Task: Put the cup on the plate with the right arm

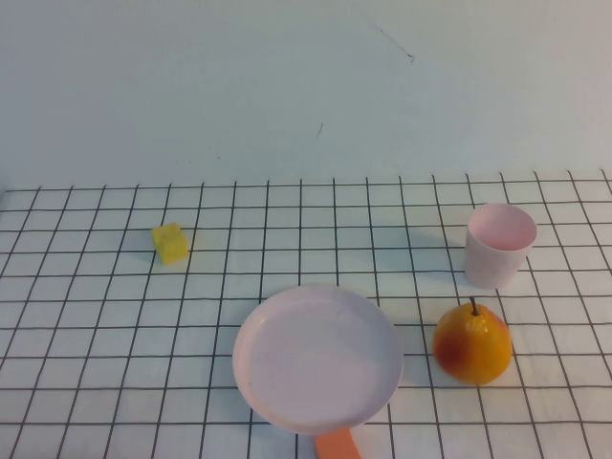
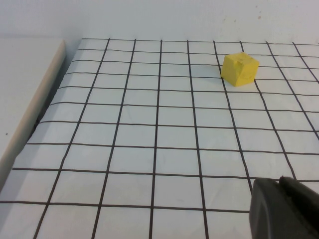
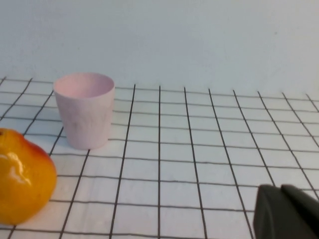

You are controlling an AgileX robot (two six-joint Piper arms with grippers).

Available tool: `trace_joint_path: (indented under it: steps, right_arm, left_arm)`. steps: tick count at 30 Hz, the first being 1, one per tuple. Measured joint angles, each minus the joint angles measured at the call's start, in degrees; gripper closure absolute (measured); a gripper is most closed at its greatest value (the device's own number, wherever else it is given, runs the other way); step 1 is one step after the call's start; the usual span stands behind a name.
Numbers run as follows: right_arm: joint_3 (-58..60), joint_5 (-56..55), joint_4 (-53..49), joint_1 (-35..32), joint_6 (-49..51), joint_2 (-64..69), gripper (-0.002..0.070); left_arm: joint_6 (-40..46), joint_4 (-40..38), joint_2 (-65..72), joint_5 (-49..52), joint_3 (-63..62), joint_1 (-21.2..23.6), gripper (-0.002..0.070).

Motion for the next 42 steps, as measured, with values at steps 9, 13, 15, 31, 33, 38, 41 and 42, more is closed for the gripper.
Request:
trace_joint_path:
  steps: [9,13,15,31,33,38,41,42]
  right_arm:
    - [0.0,-4.3,0.0,0.0,0.0,0.0,0.0678]
    - [0.0,-15.0,0.0,0.0,0.0,0.0,0.0678]
    - [0.0,-24.9,0.0,0.0,0.5,0.0,0.0678]
    - [-13.4,-26.9,0.0,0.0,-0.9,0.3,0.0678]
    - [-19.4,-21.5,-0.1,0.0,-0.9,2.5,0.0678]
    - [-32.3,-5.5,1.9,0.0,1.1,13.9,0.0678]
    - [-39.8,3.0,4.0,0.0,0.0,22.7,0.0678]
    - [-42.4,5.7,4.7,0.0,-1.5,26.1,0.0678]
  left_arm:
    - [0.0,0.0,0.0,0.0,0.0,0.0,0.0678]
    - [0.0,0.0,0.0,0.0,0.0,0.0,0.0678]
    - [0.0,0.0,0.0,0.0,0.0,0.0,0.0678]
    - [0.0,0.0,0.0,0.0,0.0,0.0,0.0678]
    - [0.0,0.0,0.0,0.0,0.0,0.0,0.0678]
    - [0.0,0.0,0.0,0.0,0.0,0.0,0.0678]
    - [0.0,0.0,0.0,0.0,0.0,0.0,0.0678]
    - [0.0,0.0,0.0,0.0,0.0,0.0,0.0678]
